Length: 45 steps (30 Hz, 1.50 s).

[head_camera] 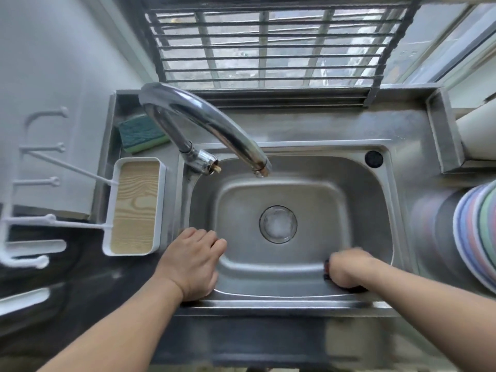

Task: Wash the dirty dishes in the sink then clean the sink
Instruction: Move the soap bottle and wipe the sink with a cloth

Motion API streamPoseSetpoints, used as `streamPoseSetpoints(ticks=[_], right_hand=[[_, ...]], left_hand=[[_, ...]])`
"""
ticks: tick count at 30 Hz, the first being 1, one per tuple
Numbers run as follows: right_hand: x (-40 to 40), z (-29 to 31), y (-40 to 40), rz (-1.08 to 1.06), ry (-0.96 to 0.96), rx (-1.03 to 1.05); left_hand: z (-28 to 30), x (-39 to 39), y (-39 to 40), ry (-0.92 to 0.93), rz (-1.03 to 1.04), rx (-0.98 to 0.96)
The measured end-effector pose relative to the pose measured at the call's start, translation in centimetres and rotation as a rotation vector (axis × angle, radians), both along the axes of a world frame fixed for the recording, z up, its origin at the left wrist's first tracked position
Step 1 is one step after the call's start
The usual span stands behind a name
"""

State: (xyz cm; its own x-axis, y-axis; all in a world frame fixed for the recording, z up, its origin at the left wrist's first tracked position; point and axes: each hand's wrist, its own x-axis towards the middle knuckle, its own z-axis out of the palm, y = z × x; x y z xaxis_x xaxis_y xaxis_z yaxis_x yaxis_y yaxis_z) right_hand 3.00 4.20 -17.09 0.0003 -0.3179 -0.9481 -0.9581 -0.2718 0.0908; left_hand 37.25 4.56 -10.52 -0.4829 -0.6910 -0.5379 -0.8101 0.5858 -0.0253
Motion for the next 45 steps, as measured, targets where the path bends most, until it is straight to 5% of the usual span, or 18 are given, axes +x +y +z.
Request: streamPoseSetpoints(ticks=[3,9,13,20,24,27,33,36,39,45], right_hand=[[1.0,-0.1,-0.3,0.004,0.073,0.045],[17.1,0.7,0.6,-0.466,-0.504,0.138],[19.1,2.1,0.4,-0.495,-0.666,0.148],[4.7,5.3,1.3,-0.303,-0.341,0.103],[-3.4,7.0,-0.3,0.27,0.003,-0.148],[-5.5,6.0,-2.7,0.558,0.039,-0.275],[-4.8,1.7,-6.7,0.672,0.159,-0.396],[-4.2,-0.2,-5.5,0.544,0.132,-0.302],[-2.0,-2.0,-1.6,0.156,0.054,-0.049],[6.4,-1.8,1.0,-0.554,-0.381,0.152]], left_hand=[[-0.3,0.1,0.0,0.004,-0.01,-0.006],[-0.2,-0.2,-0.1,0.025,-0.001,-0.043],[0.1,-0.4,-0.1,0.009,0.008,-0.041],[0.1,-0.4,0.3,-0.05,-0.009,-0.01],[0.1,-0.4,0.4,-0.034,-0.006,-0.025],[0.0,-0.4,0.3,-0.021,-0.01,-0.037],[-0.8,0.0,0.2,0.051,-0.008,-0.069],[-1.1,0.1,0.3,0.07,0.003,-0.075],[-1.0,0.1,0.2,0.08,0.006,-0.065],[-1.3,0.3,0.2,0.112,-0.004,-0.074]])
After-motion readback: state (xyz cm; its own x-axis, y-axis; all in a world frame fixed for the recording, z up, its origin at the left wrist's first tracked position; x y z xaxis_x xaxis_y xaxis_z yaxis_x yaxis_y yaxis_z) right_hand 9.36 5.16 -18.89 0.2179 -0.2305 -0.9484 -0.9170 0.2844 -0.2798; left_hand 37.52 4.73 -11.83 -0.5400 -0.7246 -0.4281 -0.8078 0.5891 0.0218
